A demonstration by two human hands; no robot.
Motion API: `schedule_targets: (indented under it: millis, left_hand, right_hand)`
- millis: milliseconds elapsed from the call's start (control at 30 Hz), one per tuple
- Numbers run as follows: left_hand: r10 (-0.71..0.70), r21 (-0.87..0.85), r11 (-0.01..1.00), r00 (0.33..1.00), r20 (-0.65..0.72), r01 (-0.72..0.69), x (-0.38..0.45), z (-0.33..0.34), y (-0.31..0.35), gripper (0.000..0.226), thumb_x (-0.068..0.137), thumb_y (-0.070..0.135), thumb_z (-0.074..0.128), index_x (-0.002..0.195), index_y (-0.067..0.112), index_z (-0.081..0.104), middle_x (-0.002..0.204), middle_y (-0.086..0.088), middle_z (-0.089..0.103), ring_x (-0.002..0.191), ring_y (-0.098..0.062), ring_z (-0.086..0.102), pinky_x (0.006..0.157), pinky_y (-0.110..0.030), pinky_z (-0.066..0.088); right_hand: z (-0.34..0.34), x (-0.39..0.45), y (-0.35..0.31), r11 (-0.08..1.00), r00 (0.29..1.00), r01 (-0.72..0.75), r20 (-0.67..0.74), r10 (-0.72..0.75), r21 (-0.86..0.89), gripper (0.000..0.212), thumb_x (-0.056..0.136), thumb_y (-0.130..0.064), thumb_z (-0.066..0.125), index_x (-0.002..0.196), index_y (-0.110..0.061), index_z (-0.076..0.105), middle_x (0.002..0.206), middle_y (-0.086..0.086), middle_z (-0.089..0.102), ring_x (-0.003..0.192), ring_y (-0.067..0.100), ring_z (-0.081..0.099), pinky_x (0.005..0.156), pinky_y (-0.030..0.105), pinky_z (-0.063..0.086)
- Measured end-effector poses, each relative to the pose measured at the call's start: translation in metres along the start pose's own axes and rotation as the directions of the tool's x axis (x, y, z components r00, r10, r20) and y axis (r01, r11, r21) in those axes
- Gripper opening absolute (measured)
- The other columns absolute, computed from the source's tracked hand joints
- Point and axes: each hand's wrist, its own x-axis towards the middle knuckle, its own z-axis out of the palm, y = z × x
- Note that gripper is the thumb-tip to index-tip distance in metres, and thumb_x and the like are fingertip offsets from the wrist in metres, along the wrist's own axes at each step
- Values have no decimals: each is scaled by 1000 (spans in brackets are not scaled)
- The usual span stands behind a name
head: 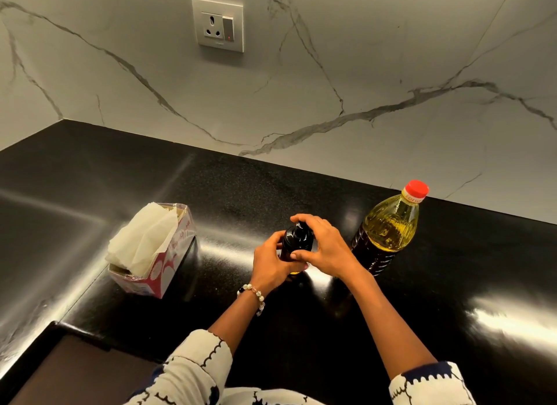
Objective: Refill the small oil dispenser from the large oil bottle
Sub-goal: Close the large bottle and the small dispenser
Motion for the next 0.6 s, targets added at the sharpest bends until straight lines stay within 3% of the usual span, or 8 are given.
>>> schedule_targets:
  millis: [100, 300, 600]
  left_hand:
    - [15, 5, 1000, 1000, -6, -15, 0, 0, -1, 69, 54, 22, 91, 116, 24, 60, 104, 6, 70, 99, -8, 64, 75, -14, 51]
    - [9, 24, 1000, 1000, -6, -9, 1, 1, -1, 70, 54, 26, 91, 118, 24, 60, 107, 9, 69, 102, -5, 62, 78, -10, 46]
    - [11, 17, 1000, 1000, -14, -10, -1, 3, 1, 64, 56, 19, 90, 113, 26, 60, 99, 9, 69, 90, 0, 63, 70, -6, 48]
  right_hand:
    - [3, 1, 0, 1000, 1000, -5, -28, 5, -12, 76, 69, -27, 83, 135, -23, 46, 127, 0, 49, 120, 16, 43, 103, 36, 41]
    - [-7, -3, 2, 997, 993, 17, 113, -25, 75, 79, 78, -9, 75, 143, -30, 35, 138, -3, 48, 128, 10, 41, 107, 28, 36]
    - [3, -3, -1, 999, 999, 47, 25, -47, -18, 69, 76, -17, 77, 134, -31, 43, 124, -3, 55, 119, 11, 41, 98, 30, 42]
